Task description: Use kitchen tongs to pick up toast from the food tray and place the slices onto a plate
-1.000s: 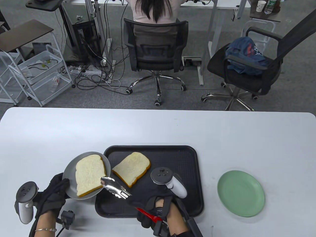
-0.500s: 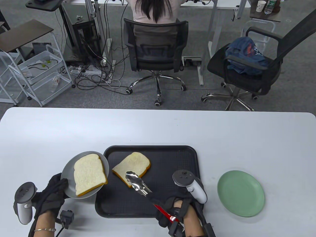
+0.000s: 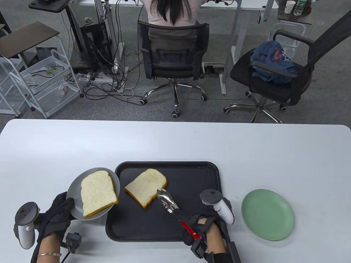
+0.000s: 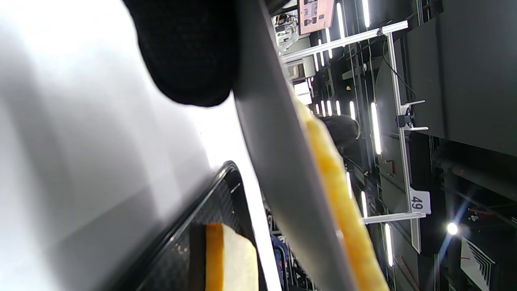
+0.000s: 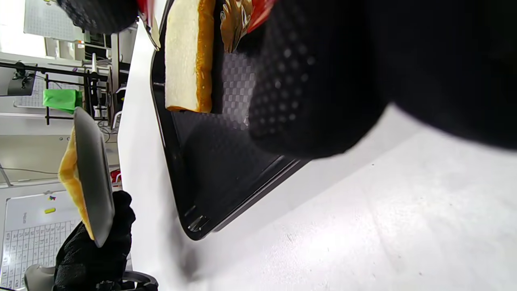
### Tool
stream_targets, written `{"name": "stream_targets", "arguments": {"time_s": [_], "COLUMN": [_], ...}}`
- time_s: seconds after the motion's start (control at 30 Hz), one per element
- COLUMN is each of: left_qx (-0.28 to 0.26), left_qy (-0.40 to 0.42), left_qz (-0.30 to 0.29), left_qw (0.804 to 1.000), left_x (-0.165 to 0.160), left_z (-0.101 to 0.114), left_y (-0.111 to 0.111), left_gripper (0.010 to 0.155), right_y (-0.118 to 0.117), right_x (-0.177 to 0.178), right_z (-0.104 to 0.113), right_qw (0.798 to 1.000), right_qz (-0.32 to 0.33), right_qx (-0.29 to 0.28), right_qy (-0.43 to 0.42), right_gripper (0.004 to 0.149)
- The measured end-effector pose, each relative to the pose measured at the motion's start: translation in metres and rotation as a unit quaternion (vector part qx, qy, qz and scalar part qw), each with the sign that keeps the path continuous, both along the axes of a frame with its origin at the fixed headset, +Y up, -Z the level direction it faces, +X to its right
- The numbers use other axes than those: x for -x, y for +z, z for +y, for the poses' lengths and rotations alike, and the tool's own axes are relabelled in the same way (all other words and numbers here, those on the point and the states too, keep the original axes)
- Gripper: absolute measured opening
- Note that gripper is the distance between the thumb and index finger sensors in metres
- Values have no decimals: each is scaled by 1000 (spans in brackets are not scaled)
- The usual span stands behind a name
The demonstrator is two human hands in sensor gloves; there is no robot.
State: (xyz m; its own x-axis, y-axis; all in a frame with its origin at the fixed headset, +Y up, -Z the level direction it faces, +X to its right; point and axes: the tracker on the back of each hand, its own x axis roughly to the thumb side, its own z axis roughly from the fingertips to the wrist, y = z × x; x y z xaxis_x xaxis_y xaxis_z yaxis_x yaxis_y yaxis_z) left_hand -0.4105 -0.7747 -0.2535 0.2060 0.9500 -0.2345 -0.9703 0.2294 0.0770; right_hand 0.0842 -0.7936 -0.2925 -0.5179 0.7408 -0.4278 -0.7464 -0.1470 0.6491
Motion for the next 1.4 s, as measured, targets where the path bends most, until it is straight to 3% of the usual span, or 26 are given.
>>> {"name": "stream_targets", "arguments": {"time_s": [0.57,0.97,1.1,1.4], "left_qx": [3,5,5,5], "left_qy": [-5,-5,-5,-8], "left_qz": [1,-1,-2,-4], "left_qw": [1000,1000,1000,1000], "left_x": [1,0,0,-1], "left_z": [1,0,0,-1], "left_y": [0,0,0,0], "left_gripper": [55,55,55,55], "right_y": [-27,-25,-21,-8], "right_x": [26,22,20,6], "right_z": [-29,-27,-20,27], "right_qw": [999,1000,999,997], "right_qz": [-28,-22,-22,-40], "right_qx": [10,-6,-13,-59], "right_qy": [13,-4,-25,-44], "right_gripper": [83,73,72,72]}}
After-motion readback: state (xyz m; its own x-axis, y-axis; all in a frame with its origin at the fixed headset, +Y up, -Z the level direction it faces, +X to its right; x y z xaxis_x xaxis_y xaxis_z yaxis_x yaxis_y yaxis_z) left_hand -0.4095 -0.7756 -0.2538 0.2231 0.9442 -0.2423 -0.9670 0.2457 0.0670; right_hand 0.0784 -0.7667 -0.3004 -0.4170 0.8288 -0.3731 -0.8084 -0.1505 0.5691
